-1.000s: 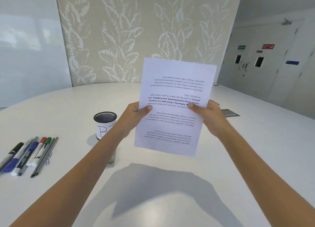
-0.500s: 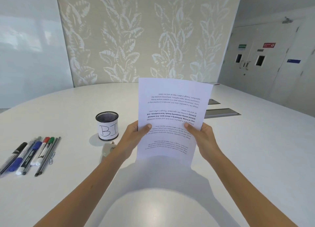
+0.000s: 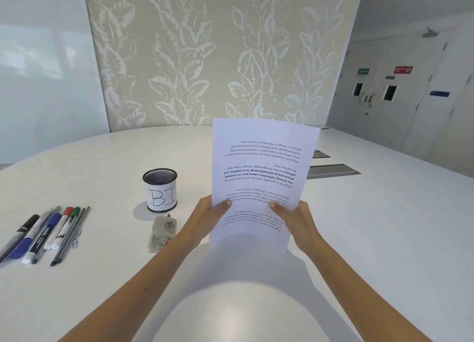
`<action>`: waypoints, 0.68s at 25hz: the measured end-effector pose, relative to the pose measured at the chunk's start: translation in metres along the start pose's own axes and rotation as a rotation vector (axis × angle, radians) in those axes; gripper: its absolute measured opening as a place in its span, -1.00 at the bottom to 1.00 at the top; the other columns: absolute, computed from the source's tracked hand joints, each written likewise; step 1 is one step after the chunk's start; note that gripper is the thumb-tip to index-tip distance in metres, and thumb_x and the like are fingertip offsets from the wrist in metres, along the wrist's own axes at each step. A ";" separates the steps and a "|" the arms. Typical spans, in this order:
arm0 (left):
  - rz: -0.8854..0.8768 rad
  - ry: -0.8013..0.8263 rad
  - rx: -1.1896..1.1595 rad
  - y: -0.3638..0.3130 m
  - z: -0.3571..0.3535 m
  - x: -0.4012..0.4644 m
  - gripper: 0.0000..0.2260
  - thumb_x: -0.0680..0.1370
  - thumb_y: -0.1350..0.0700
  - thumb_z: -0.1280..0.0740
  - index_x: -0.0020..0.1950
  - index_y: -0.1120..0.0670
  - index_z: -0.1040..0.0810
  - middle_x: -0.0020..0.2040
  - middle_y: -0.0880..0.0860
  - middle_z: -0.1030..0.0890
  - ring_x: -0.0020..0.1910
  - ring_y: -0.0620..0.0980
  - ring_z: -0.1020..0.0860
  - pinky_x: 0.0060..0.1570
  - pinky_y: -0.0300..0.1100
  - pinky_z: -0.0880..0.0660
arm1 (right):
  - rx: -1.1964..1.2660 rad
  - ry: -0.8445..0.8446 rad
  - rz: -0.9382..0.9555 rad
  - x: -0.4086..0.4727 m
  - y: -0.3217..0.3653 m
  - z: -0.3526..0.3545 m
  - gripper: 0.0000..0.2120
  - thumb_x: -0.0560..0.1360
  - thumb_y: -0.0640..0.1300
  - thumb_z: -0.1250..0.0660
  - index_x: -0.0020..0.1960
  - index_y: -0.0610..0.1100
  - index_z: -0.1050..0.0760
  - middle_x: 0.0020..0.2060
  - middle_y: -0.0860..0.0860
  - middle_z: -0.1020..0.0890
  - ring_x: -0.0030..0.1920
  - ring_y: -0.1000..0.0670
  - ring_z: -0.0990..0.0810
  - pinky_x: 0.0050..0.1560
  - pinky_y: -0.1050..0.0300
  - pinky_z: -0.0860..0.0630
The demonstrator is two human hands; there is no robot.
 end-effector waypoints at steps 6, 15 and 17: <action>-0.367 -0.290 0.232 -0.075 0.046 0.022 -0.09 0.38 -0.05 -0.47 0.52 -0.01 0.07 0.50 0.04 -0.13 0.47 -0.01 -0.18 0.39 -0.01 -0.22 | -0.332 0.003 0.085 0.023 0.055 0.022 -0.81 0.41 -0.25 -0.45 0.03 -0.22 -0.61 -0.23 0.02 -0.70 -0.23 0.07 -0.67 -0.12 0.11 -0.62; -0.289 0.031 0.441 -0.141 0.043 0.027 -0.57 0.40 -0.09 -0.46 0.23 -0.04 -0.51 0.14 -0.06 -0.64 0.16 -0.04 -0.58 0.20 0.11 -0.47 | -1.061 0.223 0.275 0.033 0.149 0.012 -0.90 0.40 -0.21 -0.46 -0.14 -0.25 -0.62 -0.26 -0.13 -0.65 -0.30 0.00 -0.49 -0.42 0.35 -0.29; -0.174 0.056 0.319 -0.126 0.038 0.024 -0.73 0.44 -0.02 -0.44 0.05 0.10 -0.62 0.01 0.15 -0.69 -0.07 0.06 -0.66 0.01 0.12 -0.55 | -1.113 0.230 0.308 0.030 0.158 0.009 -0.90 0.40 -0.21 -0.46 -0.16 -0.25 -0.61 -0.36 -0.05 -0.59 -0.39 0.08 -0.44 -0.46 0.37 -0.29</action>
Point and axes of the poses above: each hand's wrist, its own x-axis towards the middle knuckle, its own z-axis out of the back of the hand, y = z × x, the point moved 7 cm from there along x, towards the middle knuckle
